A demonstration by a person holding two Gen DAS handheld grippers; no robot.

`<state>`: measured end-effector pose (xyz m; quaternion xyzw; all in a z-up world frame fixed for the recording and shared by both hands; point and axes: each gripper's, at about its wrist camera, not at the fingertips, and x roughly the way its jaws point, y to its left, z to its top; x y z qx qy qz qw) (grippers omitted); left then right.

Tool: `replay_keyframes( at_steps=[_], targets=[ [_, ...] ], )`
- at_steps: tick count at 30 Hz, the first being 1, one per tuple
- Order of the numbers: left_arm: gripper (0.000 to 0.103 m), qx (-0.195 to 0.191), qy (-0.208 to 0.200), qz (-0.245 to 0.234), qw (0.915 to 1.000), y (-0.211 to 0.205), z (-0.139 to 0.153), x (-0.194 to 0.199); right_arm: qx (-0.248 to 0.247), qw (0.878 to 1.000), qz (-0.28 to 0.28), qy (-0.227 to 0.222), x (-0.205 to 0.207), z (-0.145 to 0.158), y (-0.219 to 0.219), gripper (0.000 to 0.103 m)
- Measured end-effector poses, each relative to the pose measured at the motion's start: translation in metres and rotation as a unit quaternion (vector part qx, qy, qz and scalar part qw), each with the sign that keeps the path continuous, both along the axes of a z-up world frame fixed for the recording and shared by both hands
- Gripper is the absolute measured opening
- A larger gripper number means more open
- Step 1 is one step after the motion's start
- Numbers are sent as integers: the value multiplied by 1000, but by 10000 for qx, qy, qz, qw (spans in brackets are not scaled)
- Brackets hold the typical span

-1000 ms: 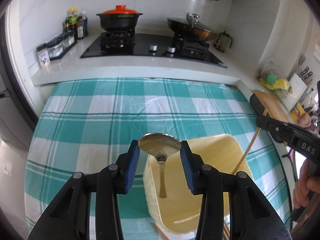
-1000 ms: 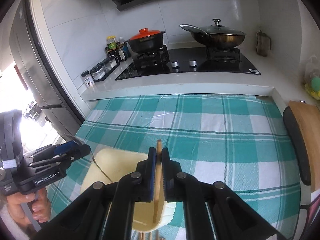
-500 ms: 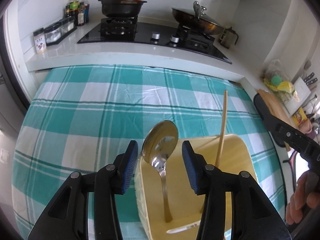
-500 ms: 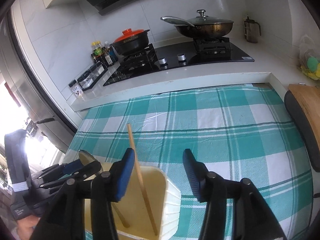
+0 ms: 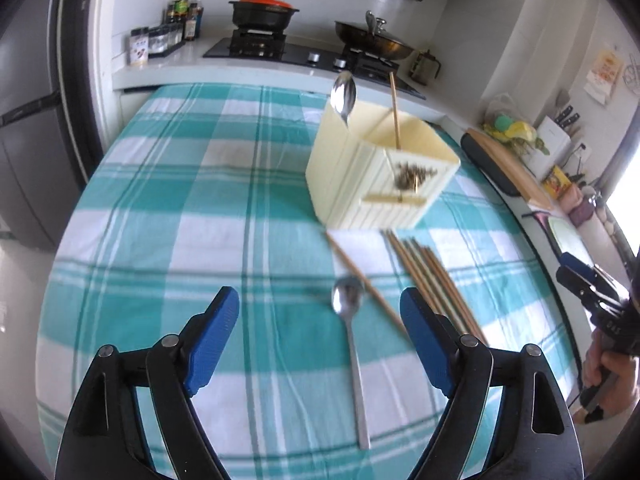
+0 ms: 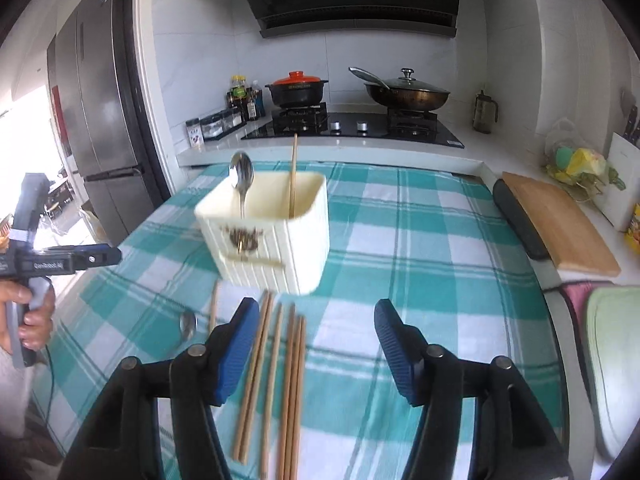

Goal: Organize utensils

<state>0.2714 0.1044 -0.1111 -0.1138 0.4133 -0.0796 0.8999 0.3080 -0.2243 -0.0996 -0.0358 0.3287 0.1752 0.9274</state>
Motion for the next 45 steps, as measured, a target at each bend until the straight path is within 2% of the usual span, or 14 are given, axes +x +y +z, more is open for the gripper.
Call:
replay_keyframes(
  at_steps=[3,6,9,11,14,23,45],
  targets=[
    [84,29,96,362,9993,-8,-27,-40,38,9996,-284,26,-44,-36,2,61],
    [84,72,36,400,9992,-19,-38,-58,52,9996,-286,-14,-76,-58,12,61],
    [84,97,-32,280,9996,-29,-38,-64,-136,9999,70,22,-92,-67,23,61],
    [84,12,-72,218,9997,-34,-37,-68,-264,9995,118,-100,-100,-66,28,61],
    [84,2,-98,98,9999,-44,-37,-74,-169,9996,89,-184,-111,-66,26,61],
    [86,309,-22,-163,9994,-69,-45,-84,-119,9999,94,52,-120,-84,27,61],
    [87,395,48,-63,9992,-66,-49,-83,-184,9996,214,-94,-122,-84,36,61]
  ],
)
